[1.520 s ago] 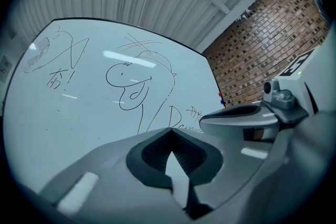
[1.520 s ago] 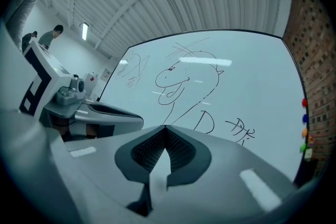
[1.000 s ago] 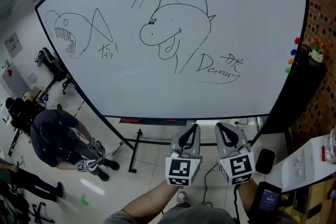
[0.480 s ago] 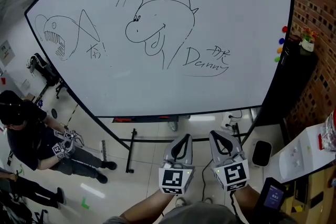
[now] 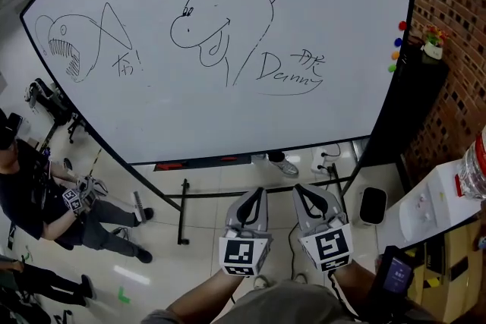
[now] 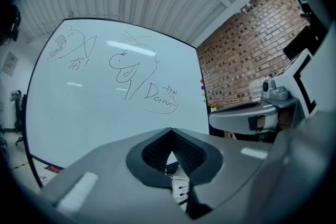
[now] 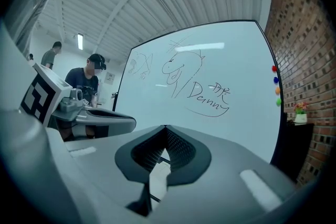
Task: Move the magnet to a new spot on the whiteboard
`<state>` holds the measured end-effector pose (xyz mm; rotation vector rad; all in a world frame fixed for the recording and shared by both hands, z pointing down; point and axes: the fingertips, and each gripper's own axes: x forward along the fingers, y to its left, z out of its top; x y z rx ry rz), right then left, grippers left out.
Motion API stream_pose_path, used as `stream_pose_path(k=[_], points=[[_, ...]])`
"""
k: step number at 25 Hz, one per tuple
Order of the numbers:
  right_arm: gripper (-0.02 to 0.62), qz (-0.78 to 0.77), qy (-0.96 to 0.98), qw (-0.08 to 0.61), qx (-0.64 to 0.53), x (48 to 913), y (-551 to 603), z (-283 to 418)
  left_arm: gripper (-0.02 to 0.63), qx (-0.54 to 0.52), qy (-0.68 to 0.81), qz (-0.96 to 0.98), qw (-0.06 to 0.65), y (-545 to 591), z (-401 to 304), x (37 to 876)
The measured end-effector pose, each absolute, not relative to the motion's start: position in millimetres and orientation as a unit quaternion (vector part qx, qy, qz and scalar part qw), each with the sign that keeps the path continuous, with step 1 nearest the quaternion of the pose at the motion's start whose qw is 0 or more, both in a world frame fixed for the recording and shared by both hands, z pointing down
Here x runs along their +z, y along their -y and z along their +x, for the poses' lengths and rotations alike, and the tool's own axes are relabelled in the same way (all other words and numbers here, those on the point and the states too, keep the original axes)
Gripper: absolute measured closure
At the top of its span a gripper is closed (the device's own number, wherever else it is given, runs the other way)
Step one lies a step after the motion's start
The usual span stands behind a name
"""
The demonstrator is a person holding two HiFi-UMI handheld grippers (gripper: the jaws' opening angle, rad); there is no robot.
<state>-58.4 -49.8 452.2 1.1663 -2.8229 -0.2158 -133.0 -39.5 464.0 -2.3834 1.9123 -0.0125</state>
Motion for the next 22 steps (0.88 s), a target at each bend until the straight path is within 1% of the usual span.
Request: stream_pose_path(k=[22], points=[[0.591, 0.381, 0.921, 0.056, -0.064, 467, 33, -87, 0.609, -0.002, -0.629, -0.777, 0.022, 22, -161, 485]])
